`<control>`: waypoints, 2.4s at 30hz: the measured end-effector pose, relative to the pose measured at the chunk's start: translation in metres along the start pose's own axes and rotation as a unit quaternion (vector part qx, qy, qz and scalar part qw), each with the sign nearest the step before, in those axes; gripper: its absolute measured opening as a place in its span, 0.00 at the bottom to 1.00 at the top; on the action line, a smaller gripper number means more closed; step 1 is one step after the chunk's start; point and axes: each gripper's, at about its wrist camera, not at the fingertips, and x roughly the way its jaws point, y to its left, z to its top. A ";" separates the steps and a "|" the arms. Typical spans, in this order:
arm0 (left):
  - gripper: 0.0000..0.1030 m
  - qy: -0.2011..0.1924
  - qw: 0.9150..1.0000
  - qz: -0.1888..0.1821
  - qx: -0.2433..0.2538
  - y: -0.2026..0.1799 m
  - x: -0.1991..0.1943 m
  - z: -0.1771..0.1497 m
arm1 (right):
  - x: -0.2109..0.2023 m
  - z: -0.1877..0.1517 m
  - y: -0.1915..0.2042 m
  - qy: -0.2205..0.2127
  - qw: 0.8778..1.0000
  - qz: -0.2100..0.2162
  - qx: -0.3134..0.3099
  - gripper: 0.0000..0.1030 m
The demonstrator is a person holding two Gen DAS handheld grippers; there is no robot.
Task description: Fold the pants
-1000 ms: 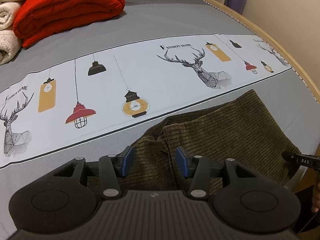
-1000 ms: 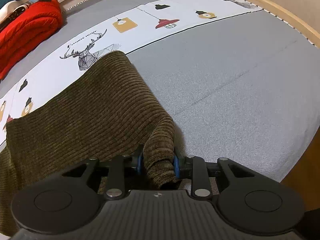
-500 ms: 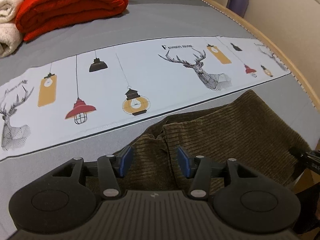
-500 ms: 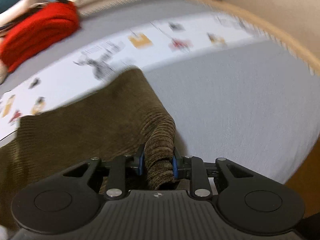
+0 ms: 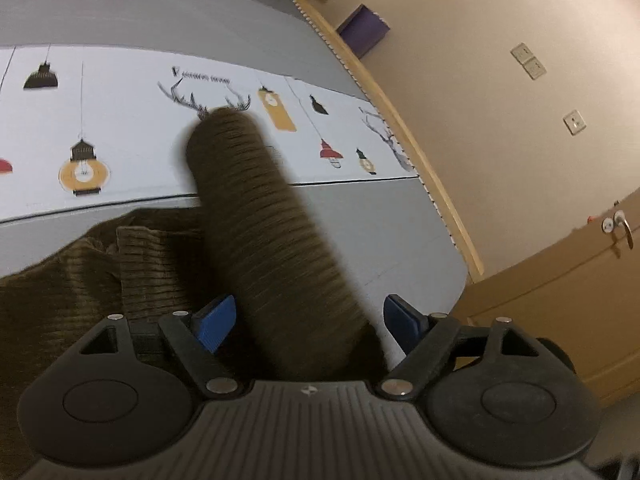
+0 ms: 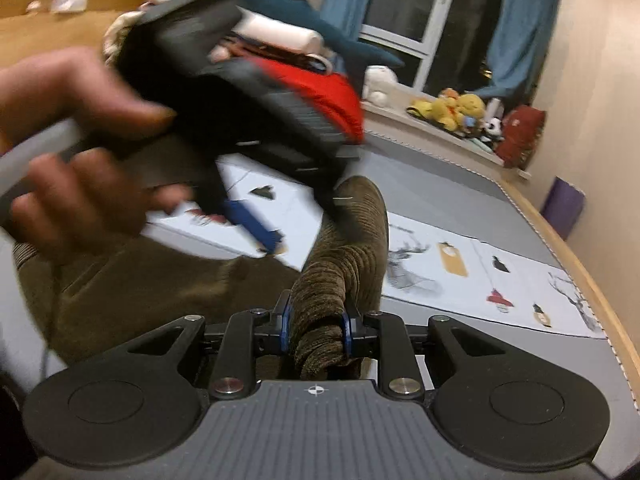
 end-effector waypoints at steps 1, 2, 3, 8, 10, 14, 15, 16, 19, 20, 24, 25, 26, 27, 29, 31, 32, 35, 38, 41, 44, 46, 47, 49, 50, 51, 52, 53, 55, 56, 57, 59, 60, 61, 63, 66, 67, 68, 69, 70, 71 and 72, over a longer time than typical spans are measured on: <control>0.83 0.002 1.000 0.015 -0.001 0.001 0.003 0.000 | 0.000 -0.002 0.006 0.003 1.000 0.009 -0.002 0.23; 0.83 0.006 0.999 0.032 -0.004 0.003 0.008 0.001 | -0.001 -0.003 0.011 0.004 1.000 0.011 -0.010 0.23; 0.79 0.011 0.999 0.043 -0.008 0.005 0.012 0.001 | -0.002 -0.004 0.017 0.003 1.000 0.011 -0.022 0.23; 0.25 0.015 0.993 0.118 -0.025 0.020 0.018 0.004 | -0.009 0.000 0.036 0.003 0.998 0.021 -0.055 0.23; 0.21 0.013 0.990 0.137 -0.013 0.022 0.013 0.005 | -0.011 0.000 0.039 0.014 0.998 0.027 -0.058 0.25; 0.19 0.006 0.984 0.177 0.028 0.029 -0.012 0.001 | -0.011 0.007 0.042 0.028 0.996 0.063 -0.064 0.30; 0.19 0.002 0.983 0.182 0.027 0.033 -0.021 0.000 | -0.013 0.010 0.043 0.026 0.995 0.075 -0.064 0.33; 0.19 -0.005 0.982 0.189 0.027 0.039 -0.033 -0.001 | -0.016 0.014 0.043 0.022 0.994 0.094 -0.059 0.38; 0.19 -0.017 0.975 0.221 0.011 0.067 -0.074 -0.008 | -0.025 0.028 0.033 0.013 0.985 0.170 -0.017 0.56; 0.19 -0.018 0.972 0.233 0.004 0.076 -0.087 -0.010 | -0.025 0.033 0.028 0.013 0.982 0.188 0.002 0.60; 0.19 -0.024 0.953 0.302 -0.034 0.120 -0.135 -0.029 | -0.005 0.050 0.005 0.027 0.979 0.193 0.053 0.63; 0.19 -0.024 0.946 0.320 -0.044 0.131 -0.147 -0.034 | 0.008 0.055 -0.003 0.039 0.978 0.195 0.069 0.63; 0.22 -0.022 0.939 0.338 -0.061 0.144 -0.157 -0.039 | 0.019 0.055 -0.007 0.052 0.976 0.194 0.084 0.64; 0.32 -0.017 0.932 0.350 -0.087 0.158 -0.166 -0.043 | 0.032 0.056 -0.011 0.068 0.974 0.193 0.101 0.66; 0.62 -0.015 0.919 0.372 -0.126 0.181 -0.183 -0.052 | 0.065 0.058 -0.020 0.109 0.964 0.195 0.144 0.69; 0.83 -0.023 0.915 0.381 -0.132 0.190 -0.193 -0.054 | 0.095 0.055 -0.023 0.143 0.951 0.197 0.189 0.72; 0.85 -0.024 0.917 0.373 -0.141 0.196 -0.195 -0.055 | 0.108 0.053 -0.023 0.157 0.945 0.197 0.207 0.72; 0.85 -0.011 0.917 0.351 -0.188 0.219 -0.191 -0.059 | 0.138 0.034 -0.014 0.197 0.922 0.211 0.257 0.72; 0.85 0.001 0.919 0.336 -0.208 0.232 -0.179 -0.060 | 0.165 0.015 -0.001 0.235 0.903 0.222 0.284 0.72; 0.85 0.007 0.921 0.305 -0.240 0.244 -0.170 -0.065 | 0.186 0.002 0.011 0.265 0.893 0.215 0.294 0.72; 0.84 0.007 0.919 0.295 -0.262 0.250 -0.159 -0.064 | 0.194 -0.006 0.020 0.272 0.885 0.226 0.303 0.58; 0.82 0.011 0.916 0.299 -0.265 0.250 -0.152 -0.057 | 0.193 -0.003 0.022 0.263 0.888 0.234 0.296 0.37; 0.79 0.015 0.916 0.307 -0.257 0.248 -0.147 -0.051 | 0.193 -0.001 0.020 0.260 0.889 0.236 0.294 0.32; 0.72 0.013 0.917 0.315 -0.245 0.242 -0.141 -0.040 | 0.193 0.006 0.012 0.248 0.893 0.231 0.297 0.19; 0.67 0.008 0.918 0.314 -0.244 0.239 -0.138 -0.035 | 0.190 0.010 0.004 0.238 0.892 0.231 0.306 0.18; 0.64 0.003 0.920 0.309 -0.242 0.235 -0.134 -0.030 | 0.187 0.016 -0.005 0.225 0.893 0.231 0.314 0.17; 0.59 -0.001 0.924 0.299 -0.238 0.231 -0.128 -0.025 | 0.183 0.022 -0.012 0.211 0.897 0.228 0.315 0.16; 0.56 -0.003 0.929 0.285 -0.236 0.225 -0.121 -0.019 | 0.180 0.028 -0.019 0.199 0.903 0.221 0.310 0.16; 0.54 -0.001 0.939 0.259 -0.225 0.213 -0.102 -0.008 | 0.176 0.037 -0.036 0.188 0.914 0.192 0.304 0.16; 0.54 0.004 0.946 0.247 -0.211 0.203 -0.088 -0.001 | 0.175 0.039 -0.048 0.187 0.917 0.173 0.307 0.16; 0.54 0.009 0.952 0.237 -0.193 0.192 -0.072 0.005 | 0.174 0.039 -0.060 0.186 0.919 0.155 0.311 0.16; 0.54 0.014 0.963 0.217 -0.161 0.170 -0.046 0.014 | 0.173 0.033 -0.090 0.188 0.923 0.114 0.315 0.15; 0.54 0.015 0.967 0.210 -0.146 0.160 -0.036 0.017 | 0.173 0.028 -0.105 0.191 0.923 0.094 0.320 0.15; 0.55 0.016 0.971 0.206 -0.122 0.146 -0.024 0.021 | 0.173 0.022 -0.121 0.194 0.922 0.071 0.327 0.15; 0.61 0.017 0.972 0.220 -0.075 0.122 -0.009 0.024 | 0.173 0.007 -0.152 0.198 0.921 0.021 0.335 0.14; 0.63 0.010 0.969 0.245 -0.013 0.095 -0.003 0.023 | 0.173 -0.014 -0.177 0.204 0.924 -0.032 0.321 0.15; 0.63 0.005 0.968 0.250 0.000 0.090 -0.003 0.025 | 0.173 -0.019 -0.180 0.205 0.926 -0.043 0.314 0.15; 0.63 -0.004 0.966 0.258 0.016 0.083 -0.007 0.024 | 0.172 -0.022 -0.183 0.204 0.927 -0.049 0.311 0.15; 0.62 -0.013 0.961 0.273 0.034 0.078 -0.009 0.024 | 0.168 -0.025 -0.187 0.201 0.928 -0.051 0.310 0.16; 0.62 -0.021 0.956 0.288 0.050 0.077 -0.011 0.024 | 0.165 -0.025 -0.188 0.197 0.930 -0.053 0.306 0.17; 0.62 -0.031 0.951 0.300 0.068 0.072 -0.013 0.022 | 0.160 -0.023 -0.188 0.193 0.934 -0.061 0.293 0.17; 0.62 -0.038 0.949 0.303 0.079 0.067 -0.016 0.022 | 0.153 -0.018 -0.188 0.184 0.940 -0.075 0.276 0.17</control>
